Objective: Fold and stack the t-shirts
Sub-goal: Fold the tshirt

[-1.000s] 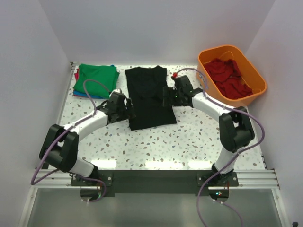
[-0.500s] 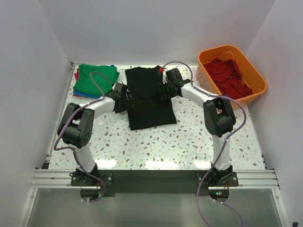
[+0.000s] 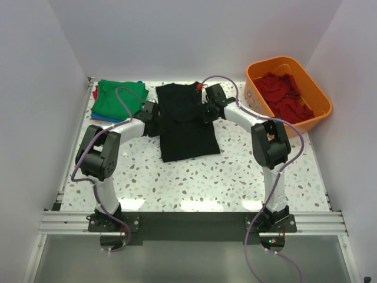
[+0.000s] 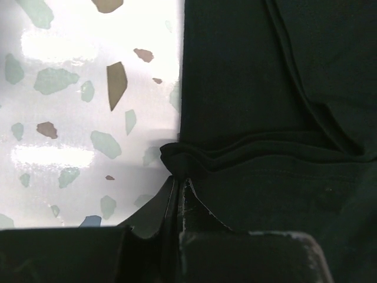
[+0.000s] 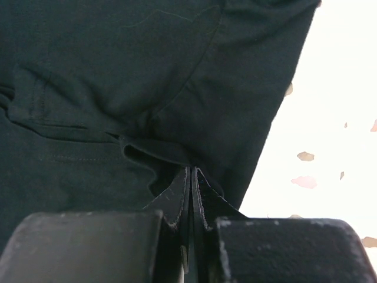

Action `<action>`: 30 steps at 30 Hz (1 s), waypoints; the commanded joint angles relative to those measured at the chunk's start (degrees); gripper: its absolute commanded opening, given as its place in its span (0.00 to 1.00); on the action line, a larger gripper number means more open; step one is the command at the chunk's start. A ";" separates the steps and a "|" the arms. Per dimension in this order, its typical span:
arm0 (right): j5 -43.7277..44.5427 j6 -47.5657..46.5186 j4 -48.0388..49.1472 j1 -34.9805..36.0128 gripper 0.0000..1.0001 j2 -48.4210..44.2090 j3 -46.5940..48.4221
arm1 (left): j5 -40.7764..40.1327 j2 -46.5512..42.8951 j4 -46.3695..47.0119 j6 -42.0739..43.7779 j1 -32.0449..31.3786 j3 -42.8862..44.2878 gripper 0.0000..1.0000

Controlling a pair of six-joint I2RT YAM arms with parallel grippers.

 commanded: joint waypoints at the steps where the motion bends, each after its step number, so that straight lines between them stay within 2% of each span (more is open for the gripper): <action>1: 3.56 0.66 0.62 -0.42 0.00 -5.21 -0.58 | 3.59 -3.23 4.57 2.67 0.24 1.20 0.00; 5: 6.47 1.19 0.71 -0.42 0.00 -8.92 -2.69 | 4.83 -7.36 7.56 3.56 0.24 -0.30 0.00; 12: 9.81 1.46 -0.44 -0.51 0.00 -11.65 -4.54 | 7.21 -8.43 9.41 4.79 0.15 -0.30 0.00; 17: 9.11 1.19 -0.44 -0.95 0.00 -8.84 -2.26 | 6.33 -5.10 8.36 4.61 0.15 1.54 0.00; 23: 7.44 1.72 -0.44 -1.57 0.02 -2.95 1.34 | -0.60 1.05 3.88 3.82 0.24 6.02 0.00; 24: 7.44 1.72 -0.35 -1.57 0.08 -2.42 1.78 | -1.48 1.85 3.53 3.82 0.32 7.16 0.10; 25: 7.53 1.72 -0.52 -1.65 0.12 -1.37 2.83 | -2.45 3.51 2.83 3.91 0.32 8.13 0.16; 26: 8.22 1.81 -1.74 -1.65 0.16 -0.93 3.54 | -2.63 4.22 0.21 3.91 0.32 10.40 0.29; 27: 8.40 2.07 -2.28 -1.74 0.29 -0.75 4.15 | -2.55 4.66 -0.60 4.08 0.32 11.03 0.35; 28: 8.32 1.99 -2.72 -1.74 0.36 -1.01 4.94 | -2.03 4.41 -0.69 4.08 0.32 11.21 0.43; 29: 7.97 1.90 -3.77 -1.66 0.50 -1.27 5.39 | -1.93 3.88 -0.43 4.17 0.32 10.87 0.61; 30: 7.88 1.90 -4.30 -1.74 0.57 -1.88 5.74 | -1.85 3.10 -0.17 4.26 0.32 10.43 0.70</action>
